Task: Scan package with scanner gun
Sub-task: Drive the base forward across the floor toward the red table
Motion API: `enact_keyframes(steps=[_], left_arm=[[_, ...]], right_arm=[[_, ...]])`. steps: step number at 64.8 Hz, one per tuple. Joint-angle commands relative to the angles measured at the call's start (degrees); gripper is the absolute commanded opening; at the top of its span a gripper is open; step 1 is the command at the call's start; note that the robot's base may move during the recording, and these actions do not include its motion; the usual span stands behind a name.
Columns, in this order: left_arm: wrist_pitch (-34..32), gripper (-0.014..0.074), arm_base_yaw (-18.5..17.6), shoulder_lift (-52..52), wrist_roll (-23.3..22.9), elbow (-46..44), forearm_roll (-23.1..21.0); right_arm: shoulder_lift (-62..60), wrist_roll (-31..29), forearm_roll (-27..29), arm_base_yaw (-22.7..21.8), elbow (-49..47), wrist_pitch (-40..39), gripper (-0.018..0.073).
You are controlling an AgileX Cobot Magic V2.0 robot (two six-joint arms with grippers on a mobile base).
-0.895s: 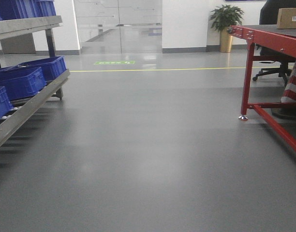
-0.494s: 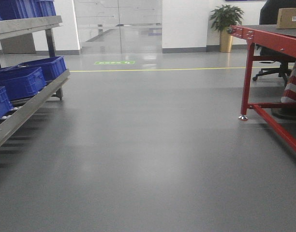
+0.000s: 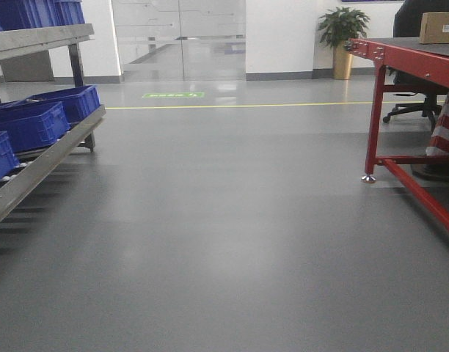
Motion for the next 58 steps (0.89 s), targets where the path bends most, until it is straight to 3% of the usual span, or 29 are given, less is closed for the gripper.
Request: enact_keyframes(steps=[1,58], left_arm=[[-1.06,-0.0111,-0.42,-0.17,-0.39,-0.12,-0.36],[-1.06,-0.0111,-0.42,-0.17,-0.39,-0.12,-0.36]], right_arm=[[-0.17,-0.07,0.01,-0.13,0.0,-0.81,-0.0162],[-0.17,-0.07,0.01,-0.13,0.0,-0.81,-0.0162]])
